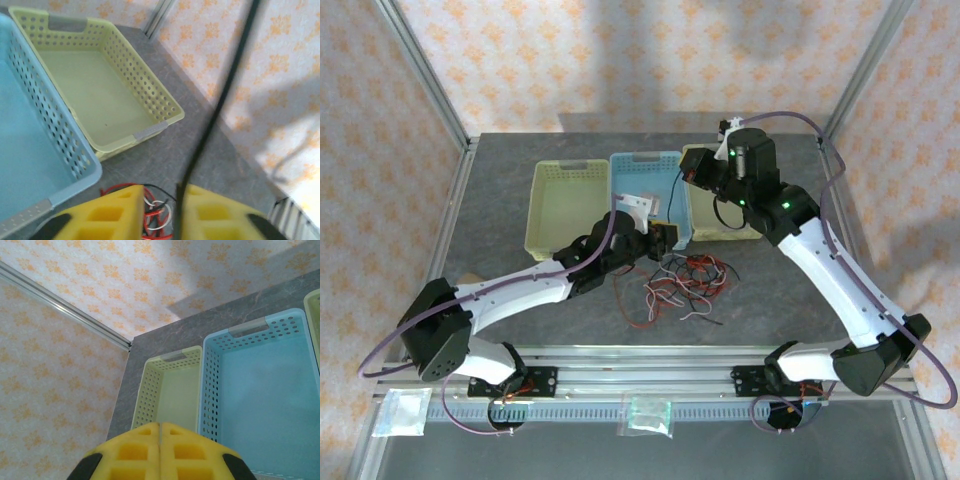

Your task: Untangle the cables

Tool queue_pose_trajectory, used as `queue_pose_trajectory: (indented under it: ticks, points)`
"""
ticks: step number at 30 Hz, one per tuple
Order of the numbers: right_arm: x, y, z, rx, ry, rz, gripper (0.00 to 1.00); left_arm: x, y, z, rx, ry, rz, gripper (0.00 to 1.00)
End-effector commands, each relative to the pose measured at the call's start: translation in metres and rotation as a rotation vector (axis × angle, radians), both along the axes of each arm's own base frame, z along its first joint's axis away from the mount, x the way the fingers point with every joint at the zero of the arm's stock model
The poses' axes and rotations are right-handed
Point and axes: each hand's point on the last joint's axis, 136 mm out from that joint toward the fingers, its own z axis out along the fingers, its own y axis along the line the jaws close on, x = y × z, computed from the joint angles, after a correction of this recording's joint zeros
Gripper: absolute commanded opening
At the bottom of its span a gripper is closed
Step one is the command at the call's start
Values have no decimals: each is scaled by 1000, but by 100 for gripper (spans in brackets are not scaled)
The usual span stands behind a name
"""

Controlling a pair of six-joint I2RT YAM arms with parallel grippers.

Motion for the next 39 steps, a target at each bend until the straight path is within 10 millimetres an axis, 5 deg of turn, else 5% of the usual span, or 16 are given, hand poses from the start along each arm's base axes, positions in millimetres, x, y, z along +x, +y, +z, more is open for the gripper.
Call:
queue_pose_trajectory:
  ticks: [1,5,11,16,22,25,35,39]
  points:
    - [3,-13,11,-21,-38,-56,0,3,4,19,-22,-36,23,14]
    - [4,-30,13,-64,-78,-129,1,5,8,23,-17,-31,49,0]
    - [-1,-54,29,-106,-184,-214,41,27,20,13,61,61,167,0]
    - [-21,-81,38,-90,-330,-286,60,37,21,15,92,96,189,0]
    - [-33,-71,11,-231,-384,-152,70,47,24,20,63,158,201,0]
    - [-45,-54,-1,-282,-411,-6,84,55,29,15,64,199,214,0]
    - [-74,-21,-68,-291,-397,272,82,74,41,23,42,229,264,0]
    - [-80,-8,-99,-241,-360,347,73,78,43,31,19,220,261,0]
